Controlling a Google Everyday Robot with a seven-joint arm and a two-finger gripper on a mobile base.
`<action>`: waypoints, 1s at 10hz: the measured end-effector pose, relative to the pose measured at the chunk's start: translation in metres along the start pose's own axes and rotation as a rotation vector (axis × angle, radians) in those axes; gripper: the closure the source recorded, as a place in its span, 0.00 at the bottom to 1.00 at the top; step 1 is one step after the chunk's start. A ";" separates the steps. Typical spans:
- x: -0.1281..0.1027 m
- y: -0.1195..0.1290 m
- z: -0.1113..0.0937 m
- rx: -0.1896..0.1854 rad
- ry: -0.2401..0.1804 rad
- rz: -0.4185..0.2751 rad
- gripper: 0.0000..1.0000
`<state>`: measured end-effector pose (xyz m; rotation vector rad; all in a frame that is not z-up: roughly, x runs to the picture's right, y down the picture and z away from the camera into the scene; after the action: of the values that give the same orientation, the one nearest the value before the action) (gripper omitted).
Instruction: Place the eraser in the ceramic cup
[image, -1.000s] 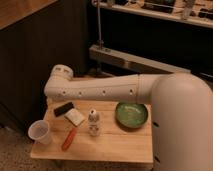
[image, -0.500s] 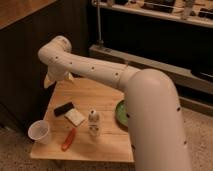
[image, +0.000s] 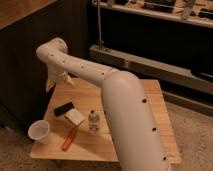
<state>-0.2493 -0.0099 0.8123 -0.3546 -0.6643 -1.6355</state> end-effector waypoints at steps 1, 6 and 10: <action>-0.003 0.001 0.012 -0.003 -0.026 0.018 0.20; -0.033 0.020 0.065 0.053 -0.029 0.224 0.20; -0.034 0.025 0.088 0.055 -0.027 0.319 0.20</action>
<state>-0.2310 0.0683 0.8670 -0.4209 -0.6363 -1.3094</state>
